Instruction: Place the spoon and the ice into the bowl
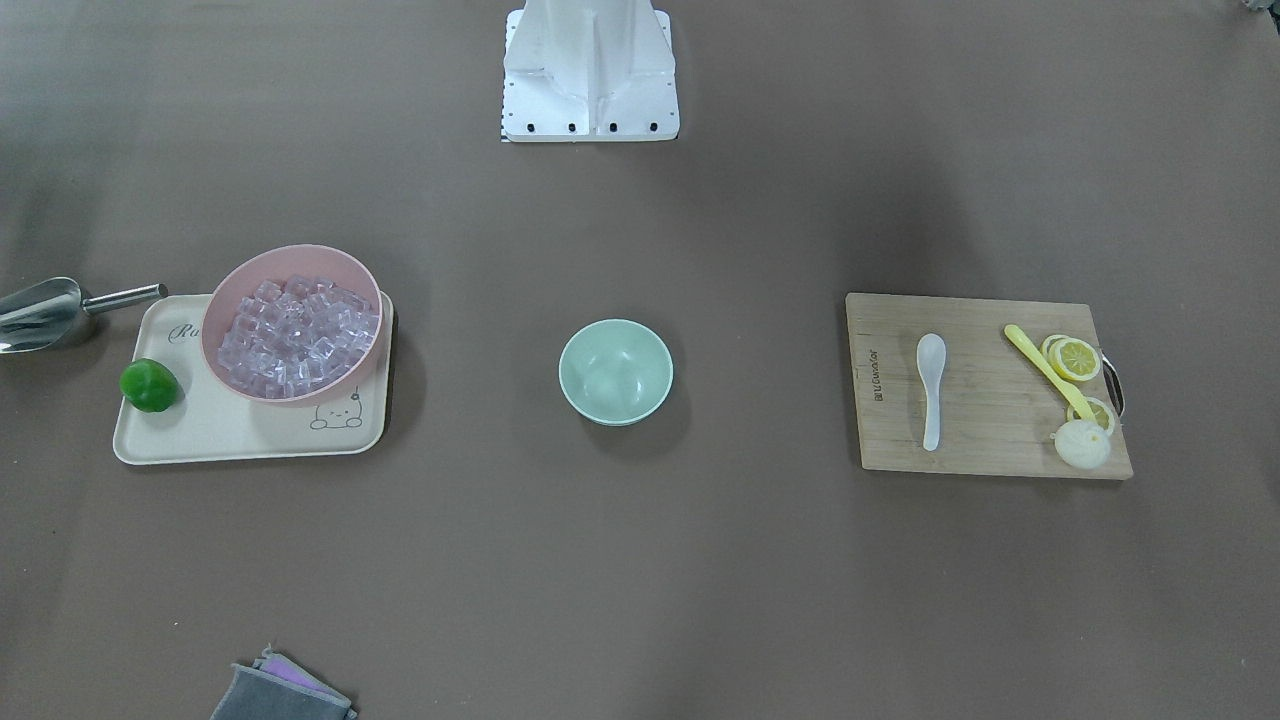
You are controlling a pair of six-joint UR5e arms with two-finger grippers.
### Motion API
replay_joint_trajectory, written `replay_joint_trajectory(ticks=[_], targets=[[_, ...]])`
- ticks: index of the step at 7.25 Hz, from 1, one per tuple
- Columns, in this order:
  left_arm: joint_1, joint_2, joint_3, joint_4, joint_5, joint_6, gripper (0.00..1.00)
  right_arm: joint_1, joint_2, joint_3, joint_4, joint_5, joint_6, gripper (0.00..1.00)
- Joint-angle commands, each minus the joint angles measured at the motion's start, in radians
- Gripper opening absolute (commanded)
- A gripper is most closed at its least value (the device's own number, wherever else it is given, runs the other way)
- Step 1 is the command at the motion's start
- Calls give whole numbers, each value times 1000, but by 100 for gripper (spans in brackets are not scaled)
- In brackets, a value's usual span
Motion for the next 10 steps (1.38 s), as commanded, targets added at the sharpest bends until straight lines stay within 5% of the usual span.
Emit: replay_joint_trajectory(ticks=[1, 10], targets=[[0, -2, -6, 0, -1, 0, 98, -1, 6, -14, 2, 0, -2, 100], [-2, 5, -20, 0, 1, 0, 98, 1, 3, -4, 2, 5, 2, 100]])
